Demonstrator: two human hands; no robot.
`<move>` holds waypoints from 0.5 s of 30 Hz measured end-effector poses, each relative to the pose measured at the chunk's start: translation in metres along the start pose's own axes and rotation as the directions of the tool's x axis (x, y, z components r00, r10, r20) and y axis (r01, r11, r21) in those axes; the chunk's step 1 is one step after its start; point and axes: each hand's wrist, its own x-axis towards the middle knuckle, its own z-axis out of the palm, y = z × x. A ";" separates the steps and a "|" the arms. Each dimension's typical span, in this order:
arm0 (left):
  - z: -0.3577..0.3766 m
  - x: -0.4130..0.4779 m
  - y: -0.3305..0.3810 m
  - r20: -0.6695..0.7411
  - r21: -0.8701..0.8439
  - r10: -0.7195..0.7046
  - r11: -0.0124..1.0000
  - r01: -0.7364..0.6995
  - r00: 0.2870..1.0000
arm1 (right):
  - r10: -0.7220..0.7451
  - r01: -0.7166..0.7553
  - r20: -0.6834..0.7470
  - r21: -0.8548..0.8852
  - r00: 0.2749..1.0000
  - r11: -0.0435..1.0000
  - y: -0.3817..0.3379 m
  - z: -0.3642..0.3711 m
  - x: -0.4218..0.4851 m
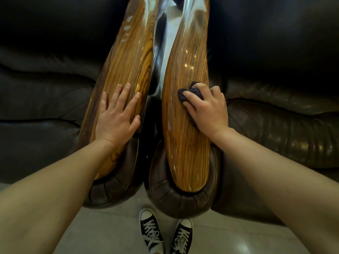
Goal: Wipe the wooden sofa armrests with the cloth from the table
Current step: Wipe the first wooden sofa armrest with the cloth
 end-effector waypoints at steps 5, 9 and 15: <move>-0.002 0.000 -0.001 0.013 0.002 0.006 1.000 -0.006 1.000 | -0.077 0.077 0.031 -0.001 0.997 0.997 -0.024 0.004 0.005; -0.005 0.001 0.000 0.017 -0.003 0.008 1.000 -0.008 1.000 | -0.401 0.402 0.076 0.009 0.913 0.916 -0.034 0.007 -0.002; -0.010 0.002 -0.002 0.063 -0.042 0.016 0.999 -0.014 0.998 | -0.203 0.203 0.014 -0.001 0.979 0.979 -0.054 0.010 0.004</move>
